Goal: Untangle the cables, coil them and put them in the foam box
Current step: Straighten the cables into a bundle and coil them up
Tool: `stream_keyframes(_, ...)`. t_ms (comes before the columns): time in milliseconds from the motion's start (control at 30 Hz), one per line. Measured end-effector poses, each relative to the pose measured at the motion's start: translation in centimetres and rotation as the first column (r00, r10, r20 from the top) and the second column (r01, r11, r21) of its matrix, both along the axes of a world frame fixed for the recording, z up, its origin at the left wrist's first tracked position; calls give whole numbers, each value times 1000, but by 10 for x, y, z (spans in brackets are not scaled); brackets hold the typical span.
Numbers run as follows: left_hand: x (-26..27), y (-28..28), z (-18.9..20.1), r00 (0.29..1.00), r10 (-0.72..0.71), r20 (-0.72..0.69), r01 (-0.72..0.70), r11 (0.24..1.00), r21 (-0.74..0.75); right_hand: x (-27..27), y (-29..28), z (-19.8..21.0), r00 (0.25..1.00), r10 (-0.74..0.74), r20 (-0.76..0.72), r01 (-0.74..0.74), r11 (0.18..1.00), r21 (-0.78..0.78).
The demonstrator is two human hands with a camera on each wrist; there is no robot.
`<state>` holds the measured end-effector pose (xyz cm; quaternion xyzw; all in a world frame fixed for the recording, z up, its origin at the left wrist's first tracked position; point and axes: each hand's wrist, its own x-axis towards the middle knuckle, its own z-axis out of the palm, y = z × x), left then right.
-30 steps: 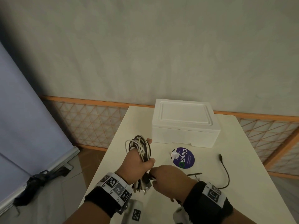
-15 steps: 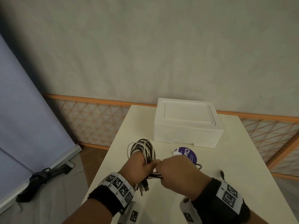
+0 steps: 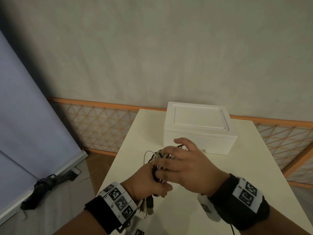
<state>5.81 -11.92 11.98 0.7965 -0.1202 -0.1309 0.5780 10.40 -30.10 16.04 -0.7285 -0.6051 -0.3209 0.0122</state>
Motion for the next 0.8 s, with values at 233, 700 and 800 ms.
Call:
stream_keyframes(233,-4,2,8,996,-64,-58,53,983,-176,13,8,-13,918,50,-394,-24,997,72)
stream_keyframes(700,-7,-15,4,951,-281,-129,259,951,-168,6,30,-22,756,183,-629,75,929,362)
stream_keyframes(800,-4,-14,2,961,-250,-117,235,963,-131,10,30,-25,753,130,-645,115,939,324)
